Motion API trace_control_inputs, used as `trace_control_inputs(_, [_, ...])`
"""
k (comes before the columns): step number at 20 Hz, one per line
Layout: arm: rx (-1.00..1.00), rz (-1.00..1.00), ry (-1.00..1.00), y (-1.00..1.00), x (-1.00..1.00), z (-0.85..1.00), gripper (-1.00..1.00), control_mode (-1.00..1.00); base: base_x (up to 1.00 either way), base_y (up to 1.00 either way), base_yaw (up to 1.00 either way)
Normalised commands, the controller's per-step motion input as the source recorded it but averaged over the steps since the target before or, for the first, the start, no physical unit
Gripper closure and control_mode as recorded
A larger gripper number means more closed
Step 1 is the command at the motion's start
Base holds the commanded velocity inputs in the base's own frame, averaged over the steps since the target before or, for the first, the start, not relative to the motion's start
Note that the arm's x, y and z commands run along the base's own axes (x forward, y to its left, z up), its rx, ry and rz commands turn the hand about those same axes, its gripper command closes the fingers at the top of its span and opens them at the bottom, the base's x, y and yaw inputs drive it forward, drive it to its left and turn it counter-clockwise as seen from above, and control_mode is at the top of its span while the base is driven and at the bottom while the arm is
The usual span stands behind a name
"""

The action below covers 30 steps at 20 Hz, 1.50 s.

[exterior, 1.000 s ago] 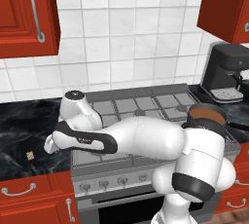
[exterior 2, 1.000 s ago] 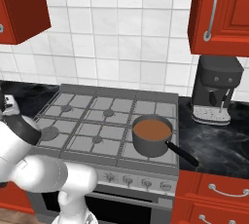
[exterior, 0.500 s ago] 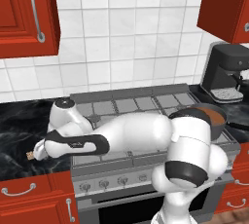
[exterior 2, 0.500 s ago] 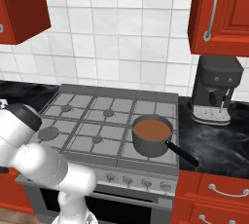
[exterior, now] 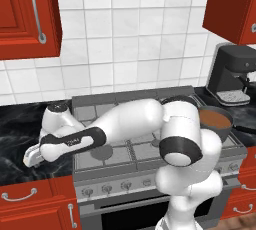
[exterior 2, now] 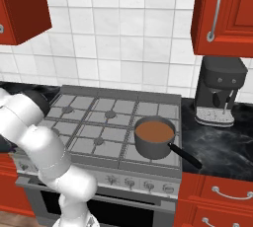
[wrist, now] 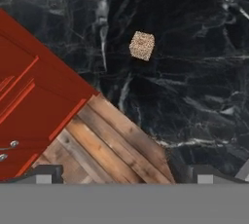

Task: Pick up the sugar cube(s) and place them in the saucepan with hot chocolate.

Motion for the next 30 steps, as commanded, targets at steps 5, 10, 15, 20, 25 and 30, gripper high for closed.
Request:
trace_control_inputs(5, [-0.03,0.00,0.00,0.28,0.16,-0.06,-1.00,-1.00,0.00,0.00,0.00])
trace_control_inputs(10, [-0.01,0.00,-0.09,0.00,-0.04,0.04,-1.00,-1.00,0.00,0.00,0.00])
trace_control_inputs(15, [-0.04,-0.01,-0.01,0.00,-0.08,0.19,-1.00,-1.00,0.00,0.00,0.00])
trace_control_inputs(20, [-0.10,-0.03,0.02,0.00,0.01,0.00,-1.00,-1.00,0.00,0.00,0.00])
trace_control_inputs(25, [-0.10,-0.03,0.03,0.00,0.06,-0.11,-1.00,-1.00,0.00,0.00,0.00])
trace_control_inputs(30, [-0.01,0.00,0.01,0.01,0.24,-0.19,-1.00,-1.00,0.00,0.00,0.00])
